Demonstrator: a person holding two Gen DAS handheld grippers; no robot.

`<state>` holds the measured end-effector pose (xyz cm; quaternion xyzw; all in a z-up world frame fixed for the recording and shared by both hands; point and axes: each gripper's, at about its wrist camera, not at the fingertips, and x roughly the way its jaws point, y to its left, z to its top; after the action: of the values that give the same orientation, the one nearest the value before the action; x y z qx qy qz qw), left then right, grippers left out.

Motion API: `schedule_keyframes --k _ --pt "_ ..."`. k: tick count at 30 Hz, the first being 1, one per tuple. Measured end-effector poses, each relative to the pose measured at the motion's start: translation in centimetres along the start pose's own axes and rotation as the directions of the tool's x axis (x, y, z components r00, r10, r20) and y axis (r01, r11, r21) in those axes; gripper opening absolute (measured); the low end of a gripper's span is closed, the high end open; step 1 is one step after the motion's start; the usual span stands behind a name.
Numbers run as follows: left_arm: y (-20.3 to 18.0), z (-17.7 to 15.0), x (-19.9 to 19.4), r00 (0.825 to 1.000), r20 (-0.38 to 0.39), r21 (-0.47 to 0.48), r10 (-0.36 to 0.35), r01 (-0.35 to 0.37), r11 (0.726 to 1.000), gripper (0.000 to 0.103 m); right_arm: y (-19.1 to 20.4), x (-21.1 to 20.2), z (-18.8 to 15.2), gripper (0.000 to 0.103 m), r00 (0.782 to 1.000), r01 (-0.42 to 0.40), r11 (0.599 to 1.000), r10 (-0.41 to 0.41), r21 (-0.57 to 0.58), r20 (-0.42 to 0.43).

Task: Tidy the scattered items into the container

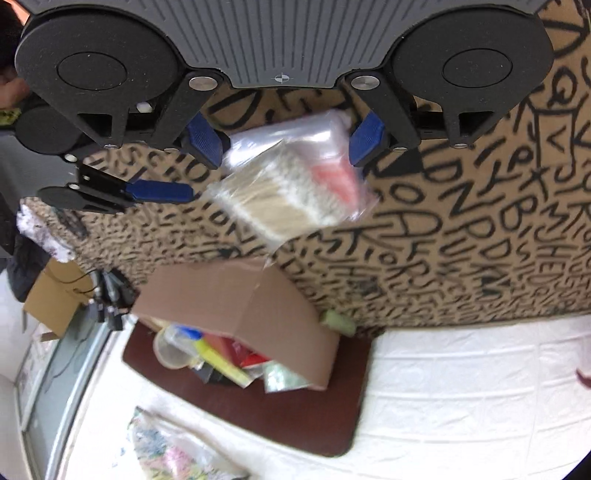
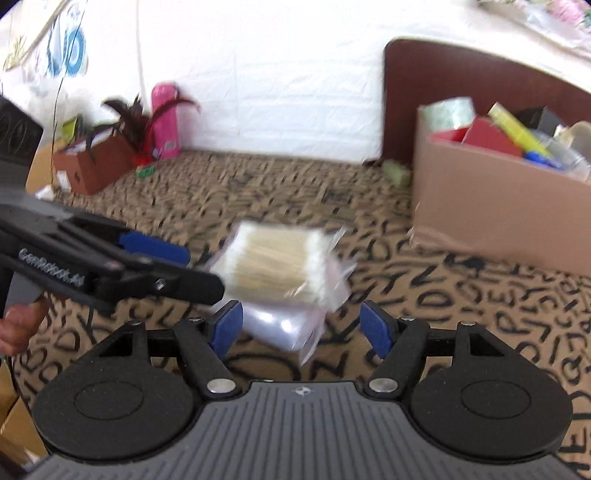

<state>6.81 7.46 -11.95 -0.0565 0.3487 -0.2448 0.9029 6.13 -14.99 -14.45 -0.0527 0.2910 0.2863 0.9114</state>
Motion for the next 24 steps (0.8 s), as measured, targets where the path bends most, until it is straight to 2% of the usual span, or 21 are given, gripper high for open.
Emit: schedule_keyframes --k 4,7,9,11,13,19,21,22,24 --pt "-0.9 1.2 1.2 1.000 0.003 0.048 0.025 -0.025 0.999 0.082 -0.4 1.0 0.5 0.072 1.000 0.023 1.000 -0.023 -0.006 -0.001" --pt "0.0 1.8 2.6 0.999 -0.031 -0.011 0.018 -0.018 1.000 0.081 -1.2 2.4 0.6 0.070 1.000 -0.007 1.000 0.008 0.021 -0.029" --pt "0.4 2.1 3.2 0.999 -0.042 -0.028 -0.014 0.013 1.000 0.081 -1.3 2.7 0.4 0.069 0.999 -0.044 0.999 0.045 0.031 -0.025" --pt "0.3 2.2 3.8 0.998 -0.062 0.001 -0.027 0.028 1.000 0.070 -1.1 2.8 0.5 0.065 0.997 -0.072 0.997 0.073 0.020 -0.030" --pt "0.1 2.3 4.2 0.997 -0.076 0.037 -0.026 0.029 0.999 0.066 -0.7 2.9 0.6 0.062 0.996 -0.083 0.996 0.082 -0.013 -0.043" --pt "0.6 2.8 4.0 0.998 -0.066 0.035 -0.016 0.018 0.999 0.075 -0.6 2.8 1.4 0.067 0.995 -0.097 0.994 0.096 -0.042 -0.033" --pt "0.7 3.0 4.1 0.997 -0.074 0.035 -0.024 0.027 0.999 0.070 -0.6 3.3 1.6 0.064 0.994 -0.107 0.993 0.106 -0.039 -0.038" --pt "0.7 3.1 4.3 0.996 -0.084 0.033 -0.036 0.039 0.999 0.062 -0.5 3.5 1.5 0.060 0.993 -0.115 0.993 0.113 -0.038 -0.042" --pt "0.6 3.0 4.6 0.995 -0.092 0.046 -0.028 0.033 0.998 0.062 -0.2 3.9 1.3 0.060 0.994 -0.103 0.994 0.101 -0.043 -0.044"
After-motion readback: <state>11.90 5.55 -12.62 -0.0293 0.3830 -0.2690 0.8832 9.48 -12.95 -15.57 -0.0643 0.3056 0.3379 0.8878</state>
